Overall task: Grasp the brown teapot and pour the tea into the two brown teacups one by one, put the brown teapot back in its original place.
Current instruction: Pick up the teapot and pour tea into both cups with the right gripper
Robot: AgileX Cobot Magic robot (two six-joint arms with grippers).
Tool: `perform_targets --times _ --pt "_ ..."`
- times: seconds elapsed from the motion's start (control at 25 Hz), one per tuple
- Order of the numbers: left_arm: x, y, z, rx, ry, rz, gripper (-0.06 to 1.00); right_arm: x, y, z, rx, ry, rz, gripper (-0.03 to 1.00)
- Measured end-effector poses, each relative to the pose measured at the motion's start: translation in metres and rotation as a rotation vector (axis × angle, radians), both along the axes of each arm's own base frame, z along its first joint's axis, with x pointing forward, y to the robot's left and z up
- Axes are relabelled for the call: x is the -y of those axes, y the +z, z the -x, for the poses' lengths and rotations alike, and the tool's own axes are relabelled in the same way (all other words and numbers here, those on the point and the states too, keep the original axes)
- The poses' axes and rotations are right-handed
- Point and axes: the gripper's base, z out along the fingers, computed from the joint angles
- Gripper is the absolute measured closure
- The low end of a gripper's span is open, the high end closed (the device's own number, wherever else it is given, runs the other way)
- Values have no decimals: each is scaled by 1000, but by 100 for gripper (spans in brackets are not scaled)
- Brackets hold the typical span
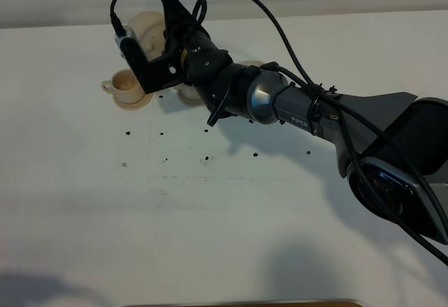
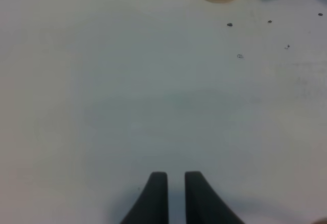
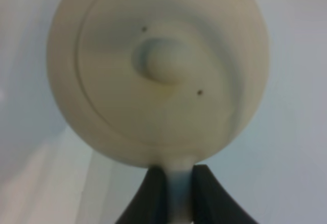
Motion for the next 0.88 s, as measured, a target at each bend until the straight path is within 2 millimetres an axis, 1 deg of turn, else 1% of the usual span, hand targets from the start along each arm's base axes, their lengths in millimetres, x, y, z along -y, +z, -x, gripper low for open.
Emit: perform_targets --times 0.4,0.56,0.76,0.88 --pt "0 0 0 0 0 0 88 -8 -1 7 1 24 -7 85" --pt "0 0 0 0 0 0 88 -9 -3 7 11 37 29 85" --pt "0 0 0 0 0 0 88 -9 -11 7 18 58 89 85" --pt "0 0 0 0 0 0 88 -9 -11 7 28 69 117 85"
